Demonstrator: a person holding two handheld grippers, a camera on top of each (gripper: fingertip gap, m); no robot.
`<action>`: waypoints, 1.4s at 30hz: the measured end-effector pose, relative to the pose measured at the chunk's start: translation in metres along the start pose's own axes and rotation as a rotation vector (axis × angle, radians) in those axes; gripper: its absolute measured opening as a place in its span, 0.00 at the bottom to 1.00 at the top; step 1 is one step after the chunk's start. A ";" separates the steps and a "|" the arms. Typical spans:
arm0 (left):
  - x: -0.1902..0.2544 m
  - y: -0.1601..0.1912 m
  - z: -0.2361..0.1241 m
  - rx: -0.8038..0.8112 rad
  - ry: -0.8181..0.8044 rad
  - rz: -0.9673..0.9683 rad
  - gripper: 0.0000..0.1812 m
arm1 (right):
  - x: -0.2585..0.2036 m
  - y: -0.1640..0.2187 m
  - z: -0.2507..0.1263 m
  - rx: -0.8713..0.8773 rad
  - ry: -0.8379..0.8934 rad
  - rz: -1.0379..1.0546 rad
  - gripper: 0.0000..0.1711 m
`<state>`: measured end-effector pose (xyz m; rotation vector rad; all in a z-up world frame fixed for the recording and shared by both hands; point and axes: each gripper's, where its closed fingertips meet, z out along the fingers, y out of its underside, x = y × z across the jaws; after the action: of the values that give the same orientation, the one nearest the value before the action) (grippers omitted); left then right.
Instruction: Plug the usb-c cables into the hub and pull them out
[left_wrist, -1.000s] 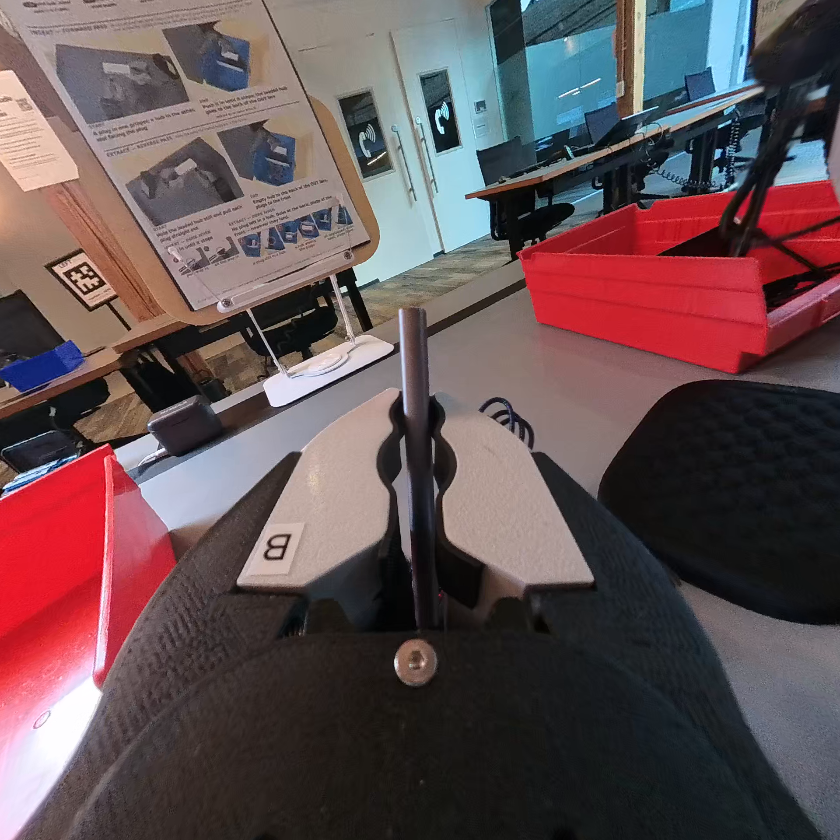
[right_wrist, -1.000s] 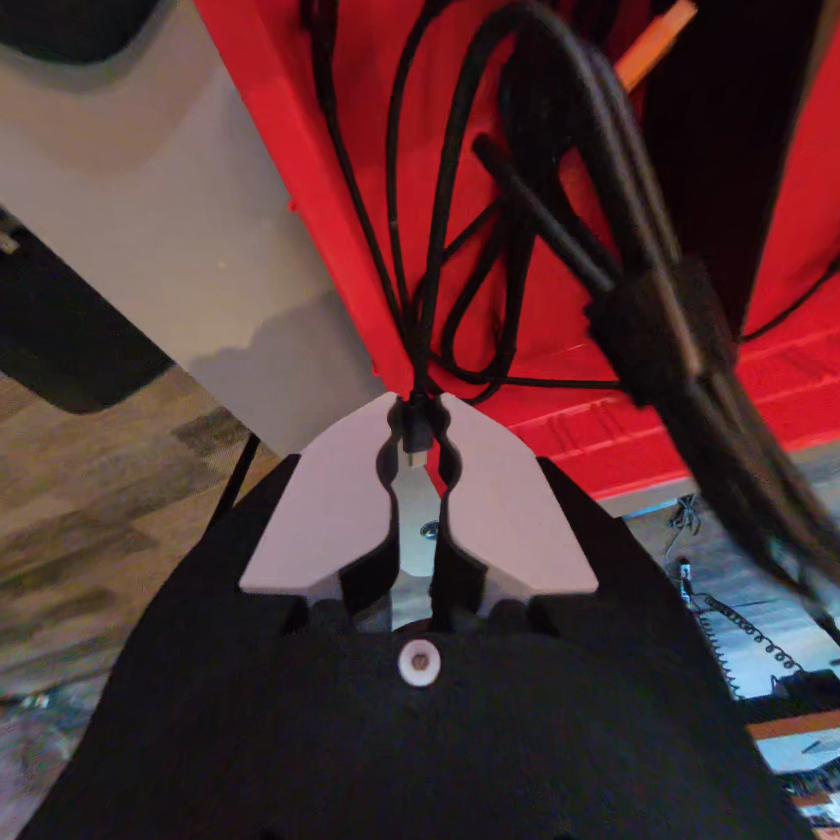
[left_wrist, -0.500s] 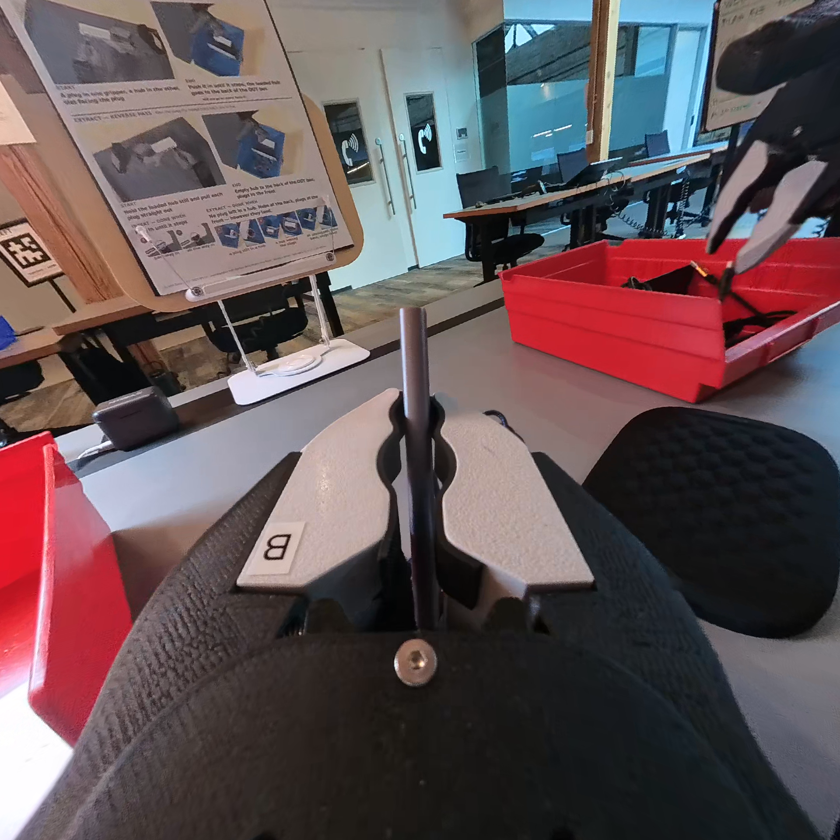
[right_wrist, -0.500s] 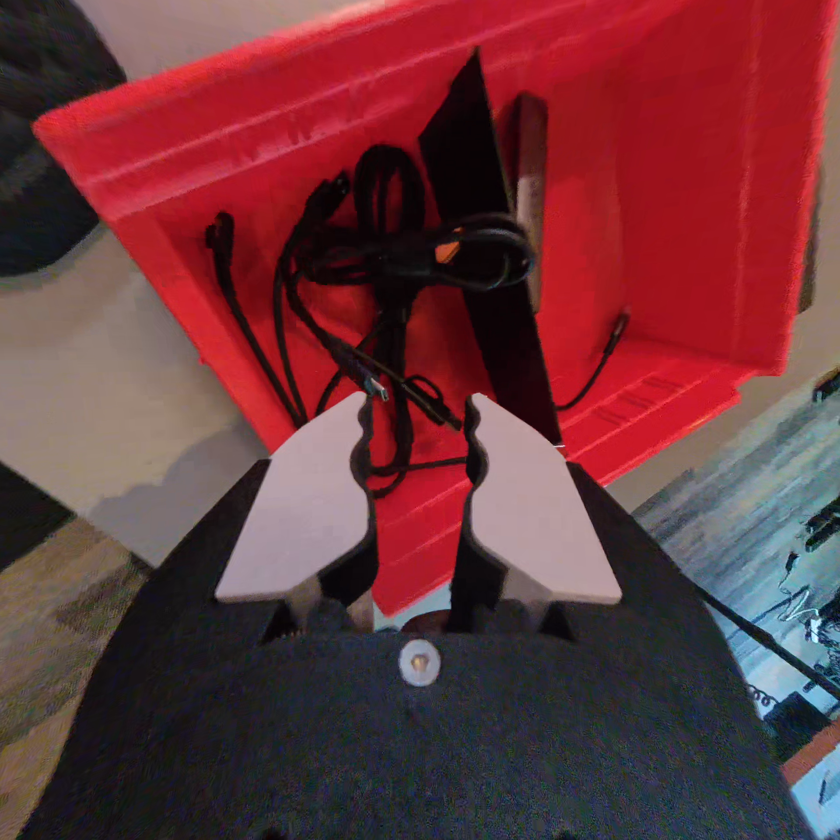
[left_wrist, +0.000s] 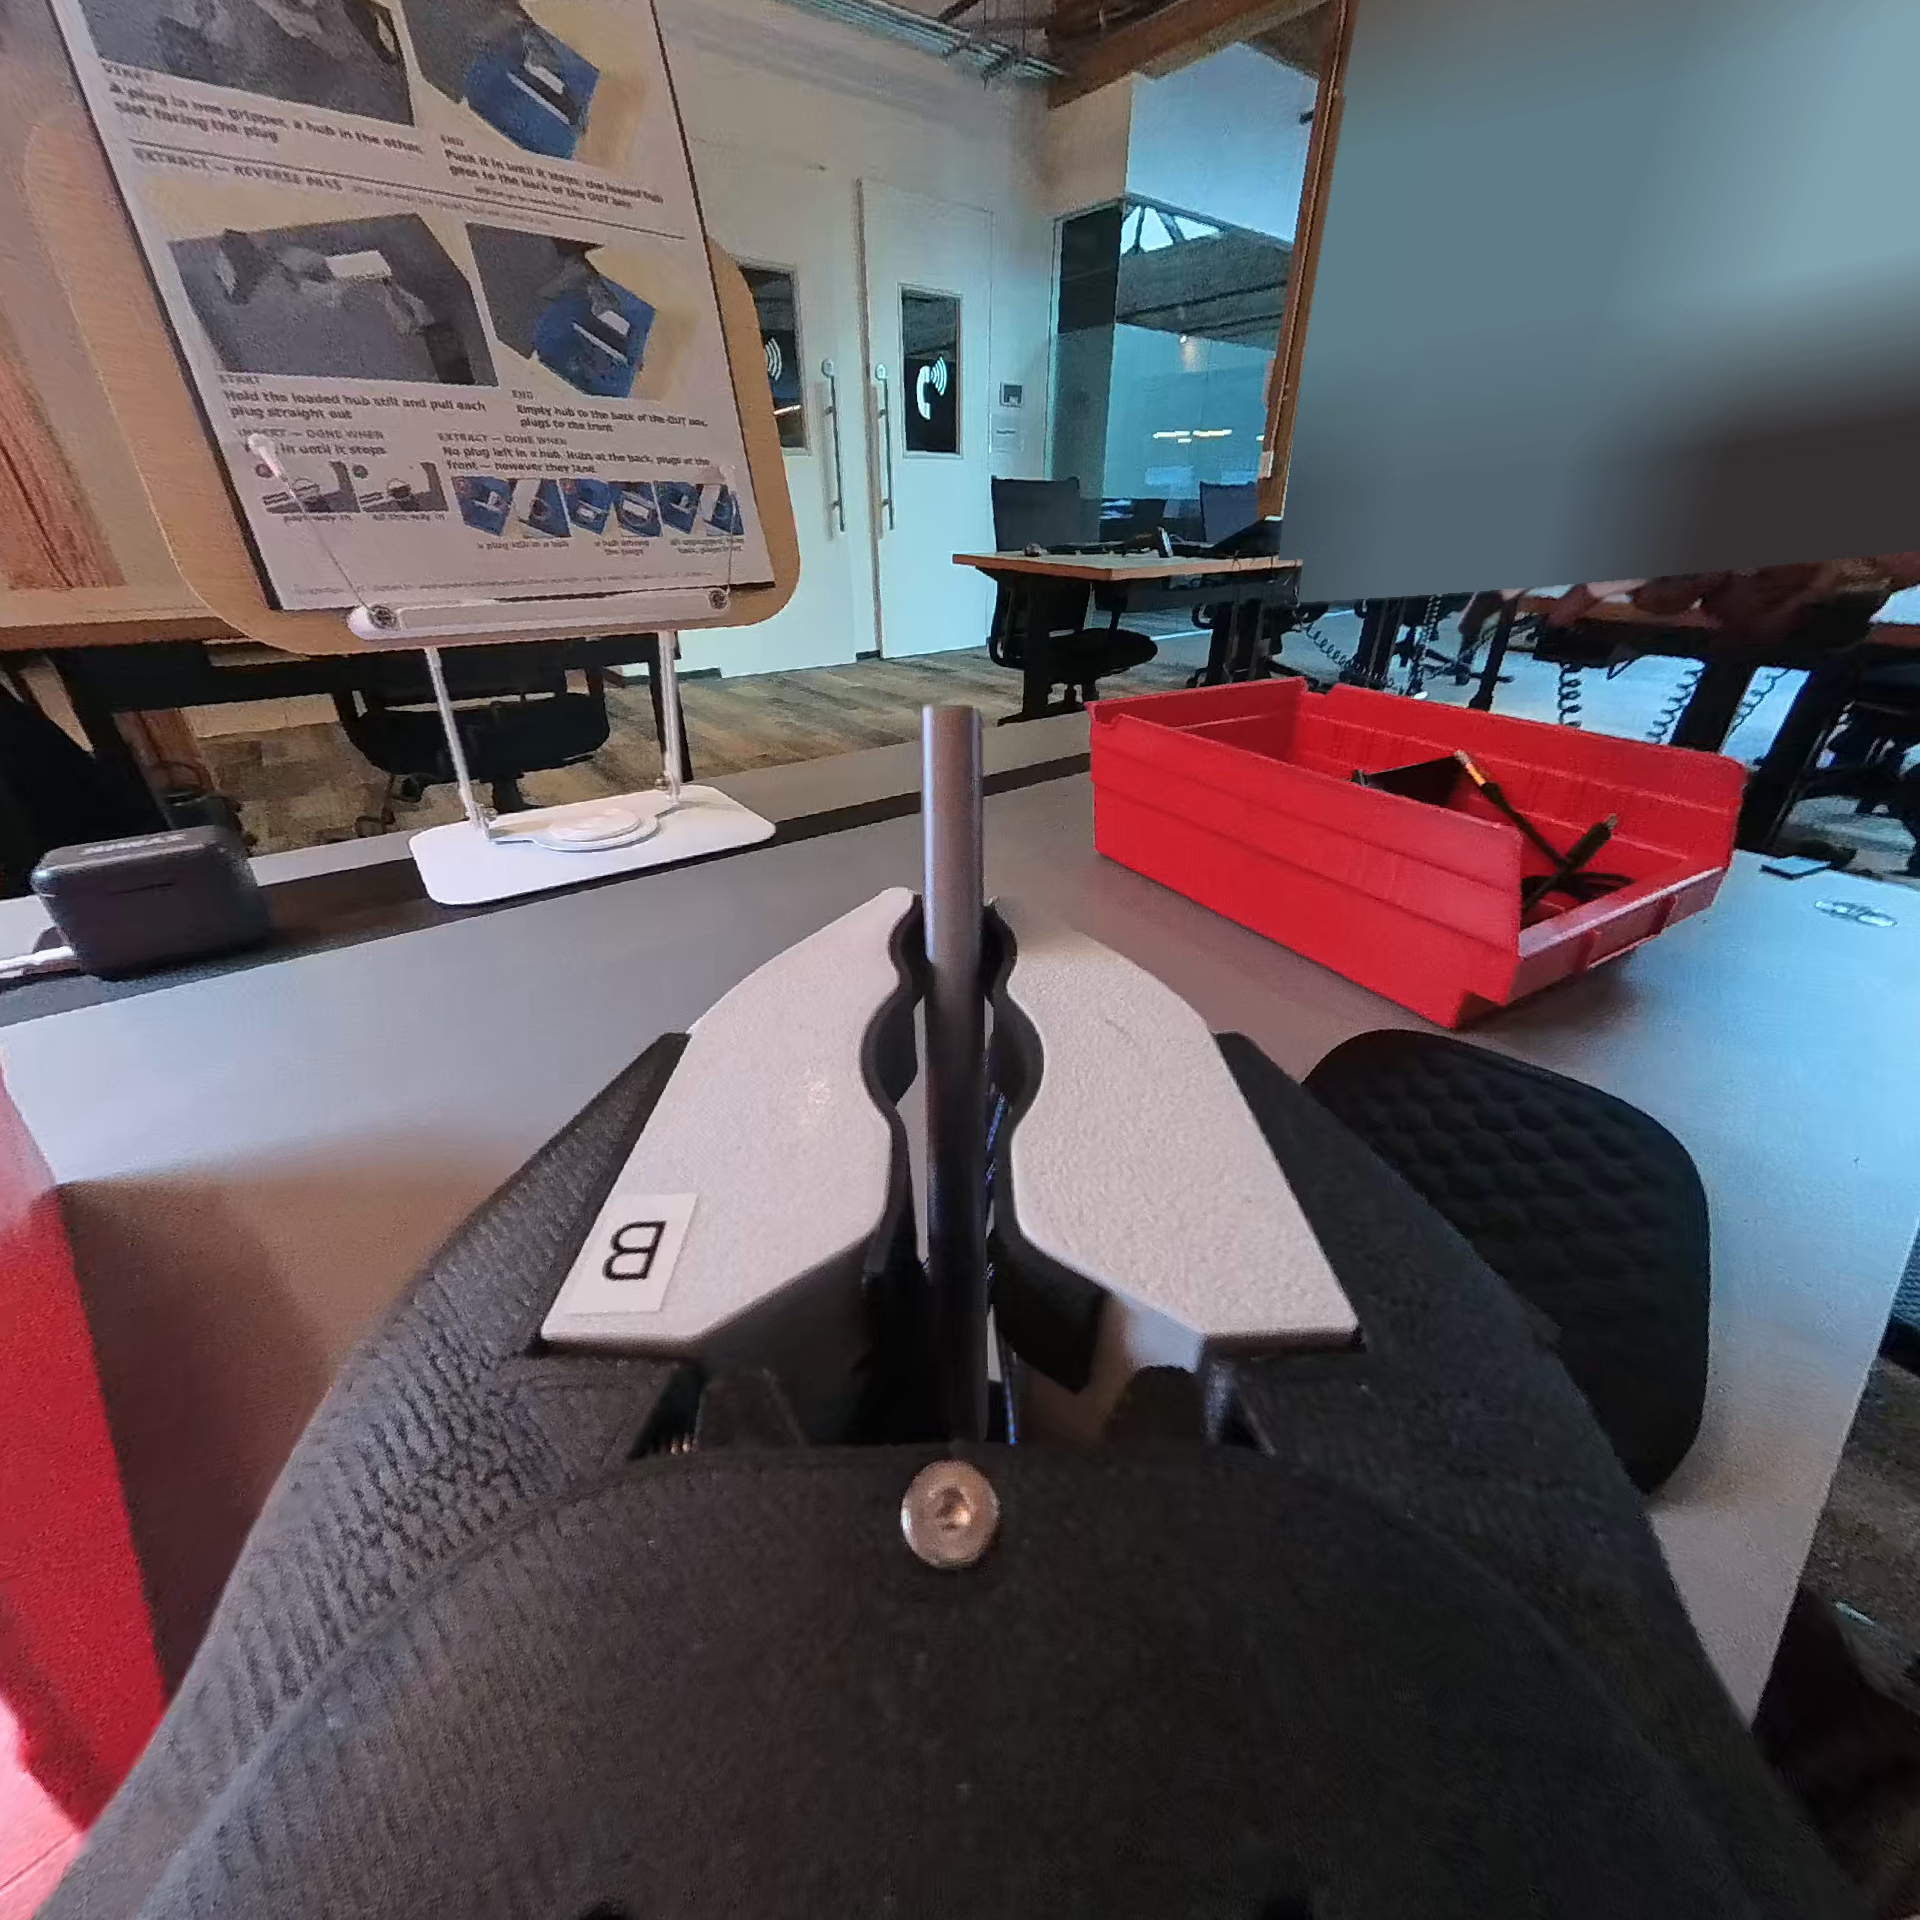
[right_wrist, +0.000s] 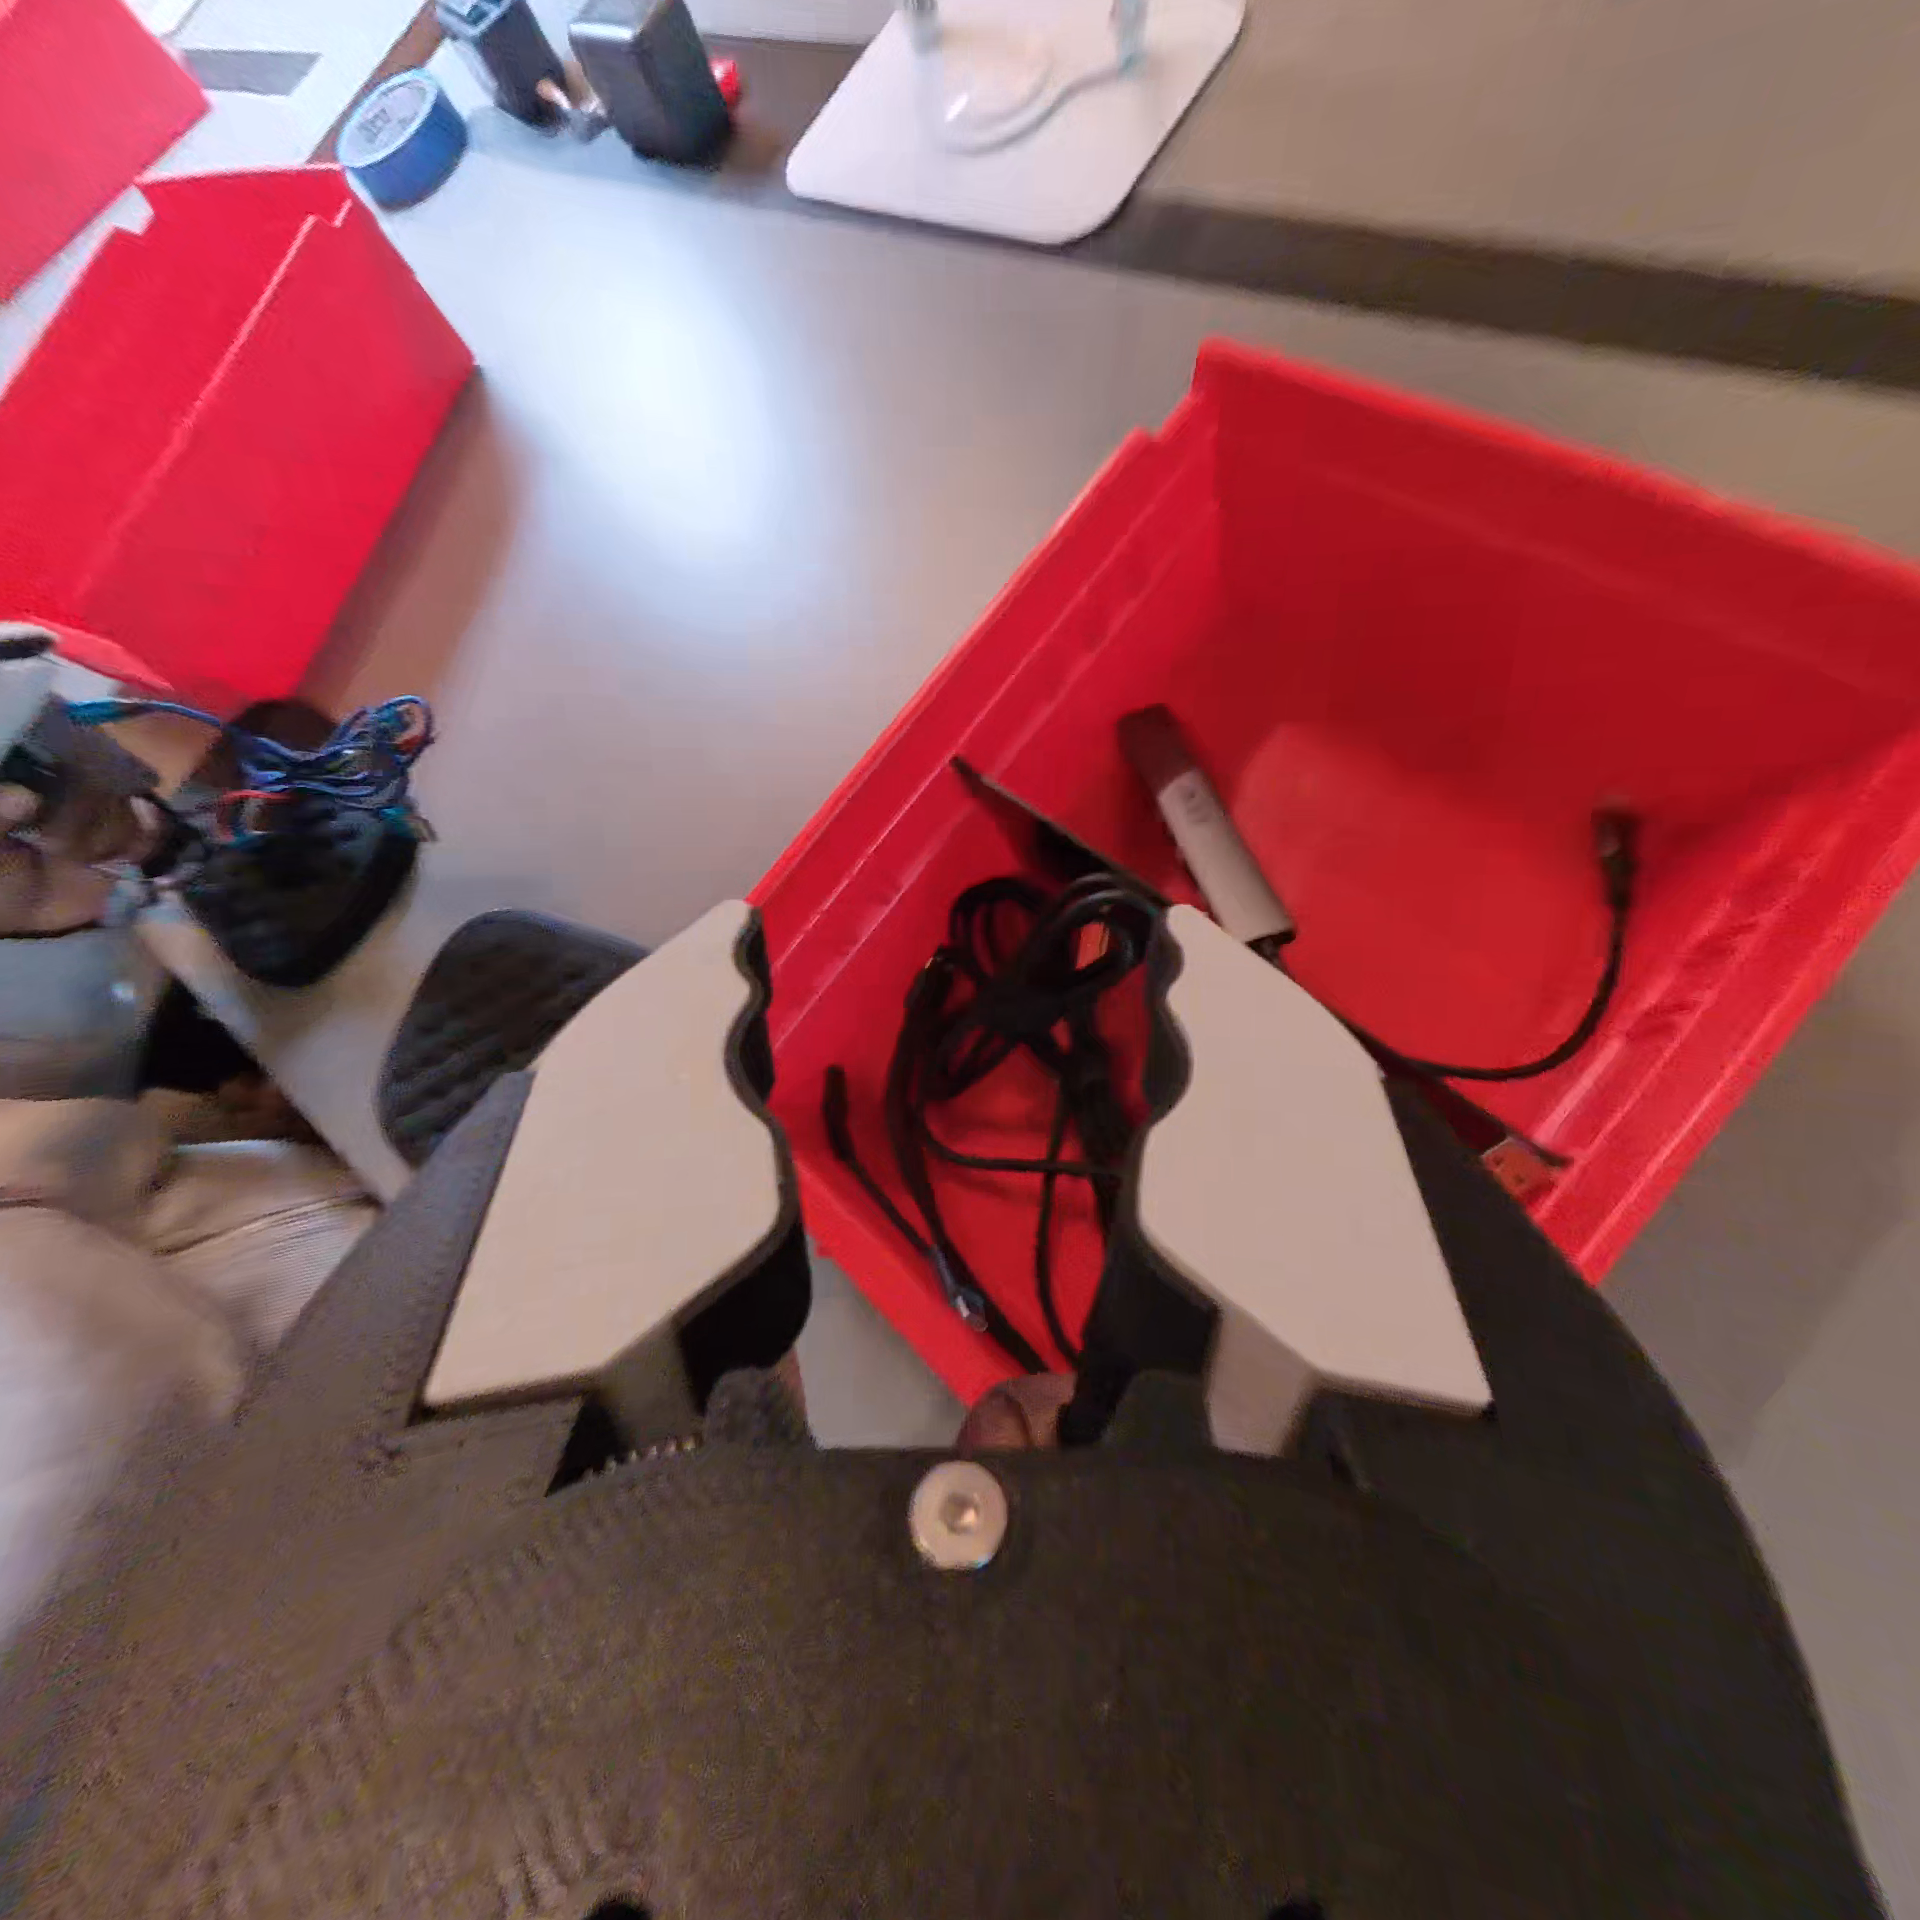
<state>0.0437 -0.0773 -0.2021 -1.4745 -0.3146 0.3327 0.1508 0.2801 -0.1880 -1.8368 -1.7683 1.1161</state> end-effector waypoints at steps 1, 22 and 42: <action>0.000 -0.001 0.001 0.010 0.007 -0.022 0.05 | -0.007 -0.002 0.000 0.027 0.001 -0.049 0.37; -0.005 -0.031 0.003 0.100 0.138 -0.415 0.05 | -0.327 0.008 0.152 0.558 0.020 -1.119 0.17; 0.018 0.001 0.001 -0.125 0.274 -0.409 0.05 | -0.321 0.013 0.192 0.473 0.183 -1.307 0.07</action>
<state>0.0598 -0.0690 -0.2030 -1.5148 -0.4104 -0.2192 0.0480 -0.0779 -0.2242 -0.2699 -1.8029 0.6484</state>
